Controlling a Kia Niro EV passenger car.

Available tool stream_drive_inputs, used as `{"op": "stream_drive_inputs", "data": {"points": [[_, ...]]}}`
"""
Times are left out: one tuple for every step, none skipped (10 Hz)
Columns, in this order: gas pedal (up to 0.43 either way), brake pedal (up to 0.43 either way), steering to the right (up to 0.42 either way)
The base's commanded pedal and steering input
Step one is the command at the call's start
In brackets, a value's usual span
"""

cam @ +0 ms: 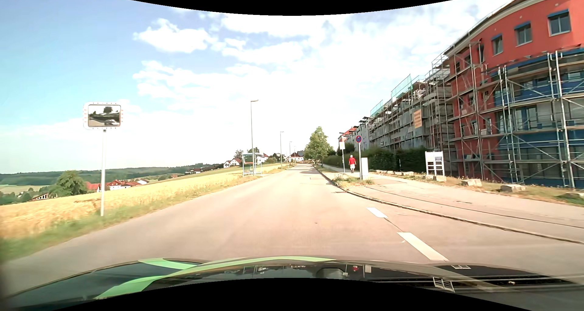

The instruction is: Follow the waypoints while adhering to traffic rules and regulations

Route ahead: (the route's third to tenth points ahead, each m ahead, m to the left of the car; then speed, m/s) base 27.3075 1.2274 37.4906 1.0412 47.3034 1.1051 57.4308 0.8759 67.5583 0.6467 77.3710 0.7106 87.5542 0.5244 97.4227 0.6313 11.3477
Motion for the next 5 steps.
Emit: {"op": "stream_drive_inputs", "data": {"points": [[0.157, 0.0, -0.004], [0.157, 0.0, -0.004], [0.157, 0.0, -0.004], [0.157, 0.0, -0.007], [0.157, 0.0, -0.008]]}}
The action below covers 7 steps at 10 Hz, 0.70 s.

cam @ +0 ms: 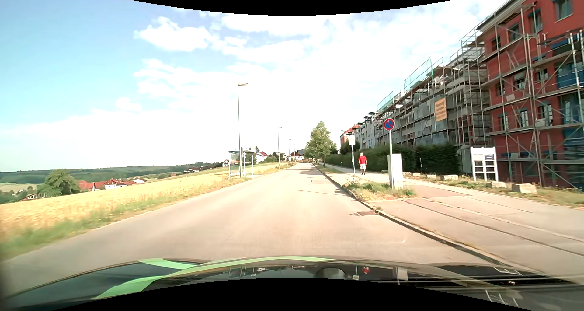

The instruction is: Follow the waypoints while adhering to traffic rules and regulations

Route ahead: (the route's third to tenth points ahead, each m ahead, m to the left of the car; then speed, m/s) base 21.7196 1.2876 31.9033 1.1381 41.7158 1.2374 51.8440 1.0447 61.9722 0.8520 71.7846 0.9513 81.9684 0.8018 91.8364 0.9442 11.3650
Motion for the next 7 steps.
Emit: {"op": "stream_drive_inputs", "data": {"points": [[0.157, 0.0, -0.008], [0.157, 0.0, -0.008], [0.157, 0.0, -0.007], [0.157, 0.0, -0.005], [0.157, 0.0, -0.005], [0.157, 0.0, -0.003], [0.169, 0.0, -0.003]]}}
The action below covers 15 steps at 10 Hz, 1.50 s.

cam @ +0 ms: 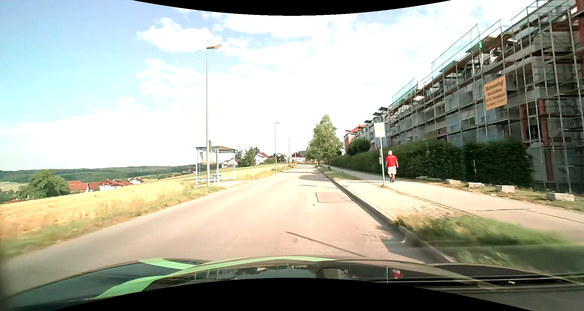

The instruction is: Follow the waypoints while adhering to traffic rules and regulations

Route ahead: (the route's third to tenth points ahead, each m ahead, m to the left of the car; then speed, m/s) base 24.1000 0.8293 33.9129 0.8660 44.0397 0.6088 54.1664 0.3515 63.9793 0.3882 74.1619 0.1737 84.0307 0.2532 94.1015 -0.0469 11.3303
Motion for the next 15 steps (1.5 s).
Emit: {"op": "stream_drive_inputs", "data": {"points": [[0.169, 0.0, -0.002], [0.169, 0.0, -0.002], [0.169, 0.0, -0.001], [0.177, 0.0, 0.0], [0.177, 0.0, 0.002], [0.177, 0.0, 0.002], [0.177, 0.0, 0.002], [0.177, 0.0, 0.002], [0.177, 0.0, 0.002], [0.177, 0.0, 0.002], [0.177, 0.0, 0.002], [0.177, 0.0, 0.001], [0.177, 0.0, 0.001], [0.177, 0.0, -0.001], [0.177, 0.0, -0.004]]}}
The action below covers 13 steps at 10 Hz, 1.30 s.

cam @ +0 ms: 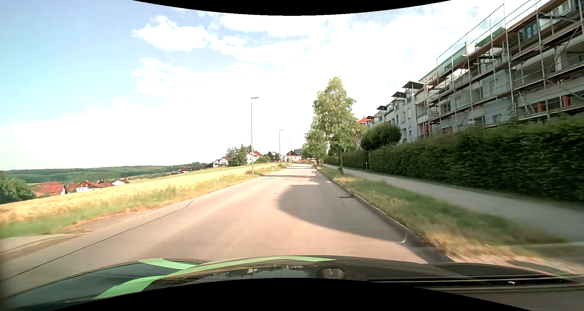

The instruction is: Follow the waypoints while adhering to traffic rules and regulations

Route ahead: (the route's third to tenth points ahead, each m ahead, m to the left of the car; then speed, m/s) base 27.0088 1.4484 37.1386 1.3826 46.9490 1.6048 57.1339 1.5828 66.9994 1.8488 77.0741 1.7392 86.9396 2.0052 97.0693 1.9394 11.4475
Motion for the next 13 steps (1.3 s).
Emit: {"op": "stream_drive_inputs", "data": {"points": [[0.177, 0.0, -0.005], [0.177, 0.0, -0.004], [0.177, 0.0, -0.005], [0.177, 0.0, -0.004], [0.177, 0.0, -0.004], [0.177, 0.0, -0.004], [0.177, 0.0, -0.004], [0.177, 0.0, -0.004], [0.177, 0.0, -0.004], [0.177, 0.0, -0.003], [0.177, 0.0, -0.003], [0.177, 0.0, -0.002], [0.177, 0.0, -0.002]]}}
